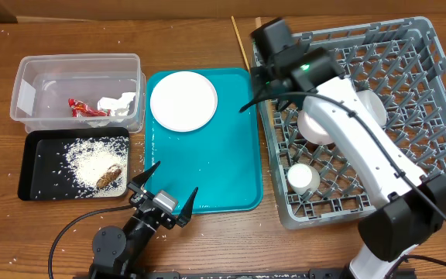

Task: Sort waste into correct bins and load items into the dishwasher
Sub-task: 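Reach the right gripper down to the wooden chopsticks on the tray, then grasp the wooden chopsticks with the right gripper and lift them, then carry the chopsticks into the rack and release them upright, then move the right gripper to the white plate on the teal tray, then grasp the white plate edge with the right gripper and lift it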

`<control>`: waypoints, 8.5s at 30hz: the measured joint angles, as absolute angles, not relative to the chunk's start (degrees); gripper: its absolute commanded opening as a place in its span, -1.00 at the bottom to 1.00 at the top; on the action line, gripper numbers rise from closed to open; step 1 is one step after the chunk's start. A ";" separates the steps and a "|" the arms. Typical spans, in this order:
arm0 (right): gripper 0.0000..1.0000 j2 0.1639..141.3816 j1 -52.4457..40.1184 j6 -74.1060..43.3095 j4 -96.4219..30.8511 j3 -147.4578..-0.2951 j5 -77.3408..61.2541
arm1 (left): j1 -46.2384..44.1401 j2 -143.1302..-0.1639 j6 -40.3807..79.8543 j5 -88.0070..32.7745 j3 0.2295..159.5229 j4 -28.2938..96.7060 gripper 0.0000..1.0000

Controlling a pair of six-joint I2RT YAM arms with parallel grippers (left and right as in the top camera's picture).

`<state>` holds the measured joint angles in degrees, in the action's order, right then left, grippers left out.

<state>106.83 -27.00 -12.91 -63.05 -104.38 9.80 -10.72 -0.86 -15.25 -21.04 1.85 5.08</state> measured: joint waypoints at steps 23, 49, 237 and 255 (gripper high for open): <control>0.15 114.41 -24.29 -4.05 -45.80 -107.68 4.49 | -10.72 -0.86 -15.25 -21.04 1.85 5.08 1.00; 0.30 140.42 -19.90 1.69 -13.13 -108.12 6.44 | -10.72 -0.86 -15.25 -21.04 1.85 5.08 1.00; -0.92 122.61 -34.44 -24.62 -49.98 -100.55 -3.68 | -10.72 -0.86 -15.25 -21.04 1.85 5.08 1.00; -0.92 103.81 -28.27 -17.87 -56.07 -101.78 59.51 | -10.72 -0.86 -15.25 -21.04 1.85 5.08 1.00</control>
<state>103.81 -28.27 -17.87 -56.07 -101.78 59.51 -10.72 -0.86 -15.25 -21.04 1.85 5.08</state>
